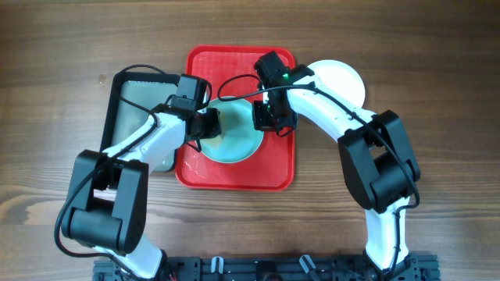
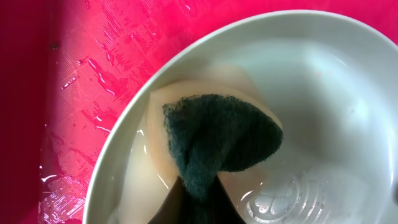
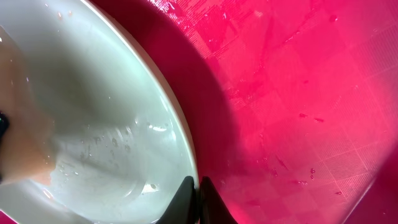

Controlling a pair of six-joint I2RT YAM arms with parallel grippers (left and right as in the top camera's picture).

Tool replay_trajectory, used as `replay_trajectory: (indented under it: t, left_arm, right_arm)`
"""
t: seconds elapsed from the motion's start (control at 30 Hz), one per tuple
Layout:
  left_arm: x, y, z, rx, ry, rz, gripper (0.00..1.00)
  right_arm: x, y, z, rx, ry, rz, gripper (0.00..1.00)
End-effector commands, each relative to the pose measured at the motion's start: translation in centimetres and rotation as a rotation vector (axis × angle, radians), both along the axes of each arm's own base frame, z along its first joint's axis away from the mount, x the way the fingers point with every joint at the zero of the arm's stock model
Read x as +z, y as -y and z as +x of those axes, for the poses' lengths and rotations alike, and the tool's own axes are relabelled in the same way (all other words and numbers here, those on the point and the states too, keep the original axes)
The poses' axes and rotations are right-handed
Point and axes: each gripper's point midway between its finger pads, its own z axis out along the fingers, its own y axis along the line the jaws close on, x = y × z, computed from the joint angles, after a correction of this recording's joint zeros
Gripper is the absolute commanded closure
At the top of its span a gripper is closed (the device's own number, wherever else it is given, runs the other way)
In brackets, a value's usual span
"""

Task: Clean dirty plates on tray and stack at the side
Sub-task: 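Scrub the light blue plate with the sponge while the right gripper holds it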

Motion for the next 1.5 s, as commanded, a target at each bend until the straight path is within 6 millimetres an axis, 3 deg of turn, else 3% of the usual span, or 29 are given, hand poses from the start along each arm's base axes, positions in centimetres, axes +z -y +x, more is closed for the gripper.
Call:
replay_trajectory:
  t: [0.0, 0.57, 1.47]
  left_arm:
    - [-2.4, 0.3, -2.3, -0.005, -0.088, -0.001, 0.96]
    - [-4.2, 0.4, -2.7, -0.01, -0.128, -0.004, 0.96]
    - [-2.1, 6.4, -5.2, -0.129, -0.243, -0.368, 0.96]
  right_arm:
    - [0.7, -0.1, -0.1, 0.004, 0.023, 0.0, 0.96]
    - [0.7, -0.1, -0.1, 0.008, 0.025, 0.0, 0.96]
    - [0.7, -0.2, 0.0, 0.008, 0.032, 0.004, 0.96]
